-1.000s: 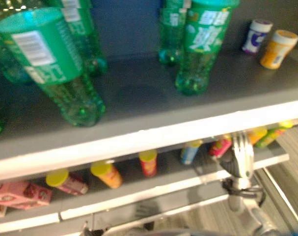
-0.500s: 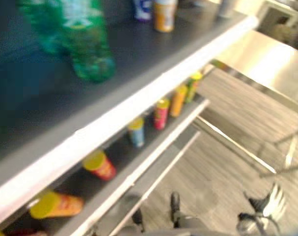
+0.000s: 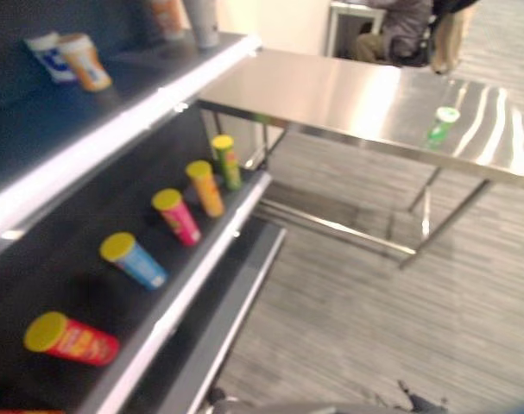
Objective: Put the goods on the table back onto the shelves and tidy them up.
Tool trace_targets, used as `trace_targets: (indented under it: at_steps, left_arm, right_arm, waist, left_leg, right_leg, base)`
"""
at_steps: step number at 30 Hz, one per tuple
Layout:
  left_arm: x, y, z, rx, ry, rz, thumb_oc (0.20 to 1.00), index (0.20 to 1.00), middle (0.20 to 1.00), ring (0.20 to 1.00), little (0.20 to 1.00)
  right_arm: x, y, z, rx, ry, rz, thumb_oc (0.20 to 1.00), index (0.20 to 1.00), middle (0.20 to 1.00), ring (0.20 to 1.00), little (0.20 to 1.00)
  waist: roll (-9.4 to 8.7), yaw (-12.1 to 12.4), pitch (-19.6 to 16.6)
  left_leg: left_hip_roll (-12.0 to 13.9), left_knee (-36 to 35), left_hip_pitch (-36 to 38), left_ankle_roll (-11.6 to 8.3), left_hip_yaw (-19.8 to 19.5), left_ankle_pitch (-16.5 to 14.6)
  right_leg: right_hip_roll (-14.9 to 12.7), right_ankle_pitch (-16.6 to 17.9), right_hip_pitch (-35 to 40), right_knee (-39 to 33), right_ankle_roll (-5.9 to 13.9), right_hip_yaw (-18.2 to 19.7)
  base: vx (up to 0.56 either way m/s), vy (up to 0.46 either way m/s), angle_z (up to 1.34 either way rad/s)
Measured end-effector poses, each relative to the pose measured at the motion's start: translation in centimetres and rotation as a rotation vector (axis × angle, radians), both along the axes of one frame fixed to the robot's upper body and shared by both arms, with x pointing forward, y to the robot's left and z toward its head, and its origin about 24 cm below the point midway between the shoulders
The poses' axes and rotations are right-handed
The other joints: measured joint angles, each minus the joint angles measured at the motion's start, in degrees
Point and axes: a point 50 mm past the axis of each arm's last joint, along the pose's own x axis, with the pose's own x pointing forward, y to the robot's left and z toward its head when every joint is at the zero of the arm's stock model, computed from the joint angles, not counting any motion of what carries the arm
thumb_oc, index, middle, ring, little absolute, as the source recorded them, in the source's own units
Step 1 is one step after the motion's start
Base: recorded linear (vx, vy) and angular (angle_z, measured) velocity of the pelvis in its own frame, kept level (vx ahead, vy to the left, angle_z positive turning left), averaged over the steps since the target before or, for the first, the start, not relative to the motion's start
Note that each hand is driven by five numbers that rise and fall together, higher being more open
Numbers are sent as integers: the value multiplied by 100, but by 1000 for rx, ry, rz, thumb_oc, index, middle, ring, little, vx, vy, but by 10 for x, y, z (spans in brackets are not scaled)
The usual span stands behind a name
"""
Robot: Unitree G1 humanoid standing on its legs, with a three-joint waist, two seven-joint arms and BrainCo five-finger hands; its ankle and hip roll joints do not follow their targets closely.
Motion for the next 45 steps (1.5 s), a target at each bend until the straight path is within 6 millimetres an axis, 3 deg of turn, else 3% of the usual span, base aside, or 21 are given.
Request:
trace_targets:
  at_steps: [2,5,6,9,13,17,19,21,23,24,26,28,29,30,32,34,37,39,40,42,45]
  left_arm:
    - [12,1,2,-1,-61,47,1000,1000,1000,1000,1000]
    - [8,4,2,0,-67,106,1000,1000,1000,1000,1000]
    - [5,1,1,-12,-57,125,1000,1000,1000,1000,1000]
    - [1,-5,-2,-51,-57,139,1000,1000,1000,1000,1000]
    - [14,-2,0,-69,-107,100,1000,1000,1000,1000,1000]
    - [20,9,4,-66,-125,76,1000,1000,1000,1000,1000]
    - [15,16,4,-55,-92,81,1000,1000,1000,1000,1000]
    - [-10,12,0,-70,-33,135,1000,1000,1000,1000,1000]
    - [-17,23,3,-43,-8,144,1000,1000,1000,1000,1000]
    - [-32,30,5,-25,42,148,1000,1000,1000,1000,1000]
    - [-26,44,10,10,31,83,1000,1000,1000,1000,1000]
    - [-8,24,4,-28,56,-103,1000,1000,1000,1000,1000]
    - [14,13,2,-37,50,-205,1000,1000,1000,1000,1000]
    - [40,15,7,-18,-5,-273,1000,1000,1000,1000,1000]
    - [82,10,16,0,-124,-332,1000,1000,1000,1000,1000]
    - [130,-5,30,11,-256,-398,1000,1000,1000,1000,1000]
    - [98,-12,16,-22,-161,-395,1000,1000,1000,1000,1000]
    - [23,-1,0,-40,9,-242,1000,1000,1000,1000,1000]
    - [-5,8,0,-26,77,-233,1000,1000,1000,1000,1000]
    - [-2,9,1,-23,72,-242,1000,1000,1000,1000,1000]
    - [23,14,6,-2,-12,-262,1000,1000,1000,1000,1000]
  right_arm:
    - [5,1,1,-9,-14,35,1000,1000,1000,1000,1000]
    - [26,-8,7,-46,-53,117,1000,1000,1000,1000,1000]
    - [35,-12,11,-54,-85,118,1000,1000,1000,1000,1000]
    - [45,-20,11,-30,-75,145,1000,1000,1000,1000,1000]
    - [25,-17,2,20,-4,138,1000,1000,1000,1000,1000]
    - [32,18,-3,106,-1,176,1000,1000,1000,1000,1000]
    - [56,41,2,132,-40,266,1000,1000,1000,1000,1000]
    - [69,48,7,118,-72,342,1000,1000,1000,1000,1000]
    - [60,53,2,126,-28,354,1000,1000,1000,1000,1000]
    - [36,54,-7,152,41,350,1000,1000,1000,1000,1000]
    - [-10,56,-18,195,159,308,1000,1000,1000,1000,1000]
    - [-14,40,-17,153,169,300,1000,1000,1000,1000,1000]
    - [21,44,-9,135,59,368,1000,1000,1000,1000,1000]
    - [47,55,-1,145,-27,397,1000,1000,1000,1000,1000]
    - [55,57,7,129,-100,452,1000,1000,1000,1000,1000]
    - [63,51,9,84,-92,475,1000,1000,1000,1000,1000]
    - [39,38,-2,18,36,504,1000,1000,1000,1000,1000]
    - [23,14,-5,-45,119,530,1000,1000,1000,1000,1000]
    - [26,7,-2,-65,103,542,1000,1000,1000,1000,1000]
    - [41,7,2,-80,64,559,1000,1000,1000,1000,1000]
    - [58,13,9,-86,-3,586,1000,1000,1000,1000,1000]
  waist:
    - [-44,-64,76]
    - [-377,91,183]
    - [-448,84,186]
    - [-464,397,354]
    - [-30,424,375]
    - [-386,689,379]
    - [-583,995,493]
    - [-525,1314,389]
    - [-553,1347,380]
    - [-573,1428,413]
    - [-868,1275,83]
    - [-628,994,-4]
    - [-164,621,-10]
    - [256,343,189]
    - [140,54,156]
    - [-286,79,198]
    - [-367,-95,101]
    - [-265,109,7]
    - [-502,304,15]
    - [-865,414,214]
    - [-1099,397,474]
  left_leg:
    - [386,503,-235,-32,-366,275]
    - [61,1098,-514,-421,-2732,987]
    - [-286,518,-505,-729,-3219,421]
    - [-1828,-854,-103,-518,-4426,-320]
    - [-2606,-368,-599,241,-4297,-661]
    - [-2573,-27,-669,249,-4011,-831]
    - [-2711,1357,-1127,-18,-3969,-1465]
    - [-2881,543,-848,475,-4129,-1422]
    - [-2844,532,-457,813,-4052,-1383]
    - [-2828,274,319,1038,-3872,-1566]
    - [-3051,768,465,1323,-3921,-1940]
    - [-3128,1450,346,1617,-4365,-2602]
    - [-2621,1415,242,1658,-4770,-2619]
    - [-2118,860,611,1290,-5146,-2203]
    - [-2117,477,795,757,-5830,-2112]
    - [-2488,241,1008,1117,-6503,-2334]
    - [-2371,420,1644,650,-6705,-2539]
    - [-2200,1803,1425,123,-5858,-2239]
    - [-2431,3178,683,69,-5624,-2137]
    - [-2701,3547,-135,198,-5501,-2247]
    - [-2197,1452,-656,25,-4945,-2150]
  right_leg:
    - [296,34,55,-98,-168,92]
    - [259,-32,-315,59,-606,1016]
    - [234,130,-316,-195,-656,1242]
    - [157,616,-304,-814,-627,2161]
    - [345,451,-144,-825,-282,2107]
    - [343,233,-361,-433,-302,2217]
    - [329,237,-192,-584,-481,2720]
    - [296,131,36,-817,-276,2967]
    - [333,-591,-27,960,-138,2786]
    - [172,-546,-692,3208,843,2577]
    - [-156,-9,-1134,4517,965,2416]
    - [-604,108,-1430,5379,372,1433]
    - [64,-655,-1842,4340,-618,929]
    - [734,-603,-1949,2504,-741,565]
    - [933,-508,-1917,-393,166,1218]
    - [706,-405,-2323,-526,513,2304]
    - [698,498,-1666,203,-300,2224]
    - [1082,790,-889,-132,-914,1917]
    - [1236,858,-577,-539,-1098,2069]
    - [1206,872,-370,-791,-1144,2072]
    - [1148,731,-52,-792,-1057,2009]
  base:
    - [-26,-421,-44]
    - [126,-345,-126]
    - [284,-369,-101]
    - [238,-216,-155]
    - [264,-70,-50]
    - [432,37,-25]
    - [439,158,-76]
    - [429,207,-114]
    - [590,299,-55]
    - [598,347,-56]
    - [577,266,20]
    - [574,-30,102]
    - [579,-261,119]
    - [626,-217,112]
    - [683,-95,177]
    - [479,-126,214]
    - [507,-210,208]
    - [463,-176,67]
    - [280,-80,-4]
    - [163,-25,8]
    - [116,90,22]
